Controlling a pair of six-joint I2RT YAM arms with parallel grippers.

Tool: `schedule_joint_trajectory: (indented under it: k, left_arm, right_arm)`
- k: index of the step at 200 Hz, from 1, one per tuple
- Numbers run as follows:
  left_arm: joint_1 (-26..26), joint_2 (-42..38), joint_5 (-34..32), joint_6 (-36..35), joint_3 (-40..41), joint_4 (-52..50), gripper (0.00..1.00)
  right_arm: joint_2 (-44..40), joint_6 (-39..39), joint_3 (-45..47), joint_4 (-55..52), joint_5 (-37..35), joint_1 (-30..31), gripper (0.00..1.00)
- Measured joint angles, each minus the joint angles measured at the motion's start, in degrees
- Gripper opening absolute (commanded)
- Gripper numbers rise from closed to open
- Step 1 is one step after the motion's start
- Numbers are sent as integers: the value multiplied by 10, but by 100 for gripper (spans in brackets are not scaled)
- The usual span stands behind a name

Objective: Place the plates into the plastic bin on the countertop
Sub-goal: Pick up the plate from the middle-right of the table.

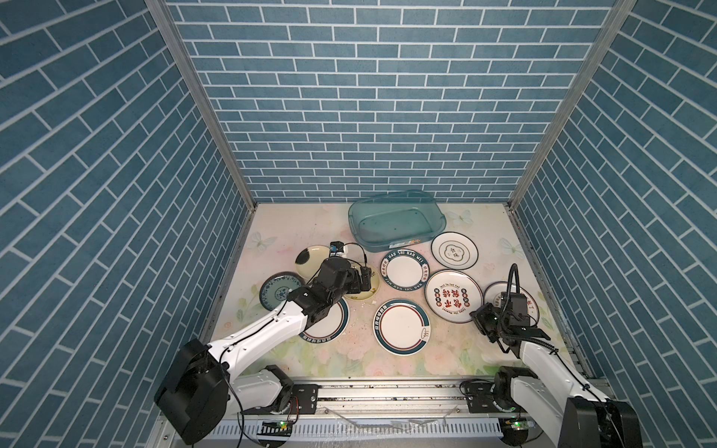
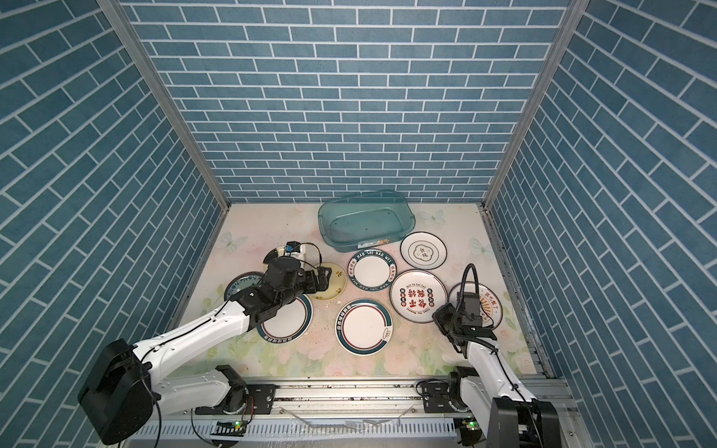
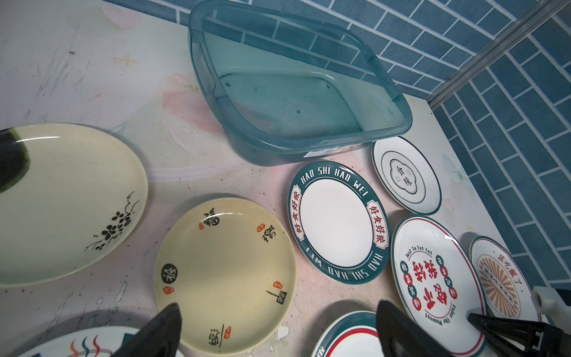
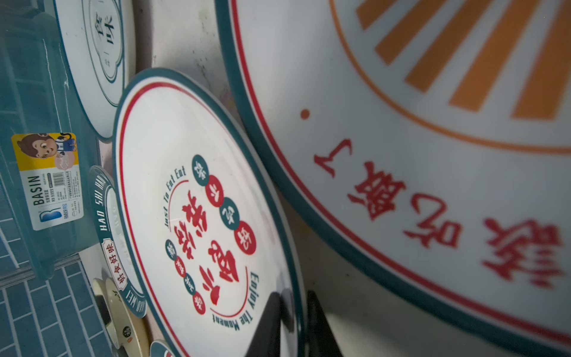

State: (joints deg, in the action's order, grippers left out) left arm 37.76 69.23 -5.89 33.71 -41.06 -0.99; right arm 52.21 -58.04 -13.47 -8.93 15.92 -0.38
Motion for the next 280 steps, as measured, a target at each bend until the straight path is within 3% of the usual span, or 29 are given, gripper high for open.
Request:
schedule_joint_trajectory:
  k: [78,174,217,280]
  left_arm:
    - [0,-1,0,0,0,0,100]
    - [0,-33,-8,1,0,-14,100]
    - [0,-33,11,5,-2,-17,100]
    - [0,-1,80,39,-10,23,93]
  right_arm:
    - [-16,-7,-2,0,0,0,0]
    - [-75,0,-47,-86,-3,0,0]
    - [-119,10,-106,-147,-1,0,0]
    - [-101,14,-163,-115,55,3,0]
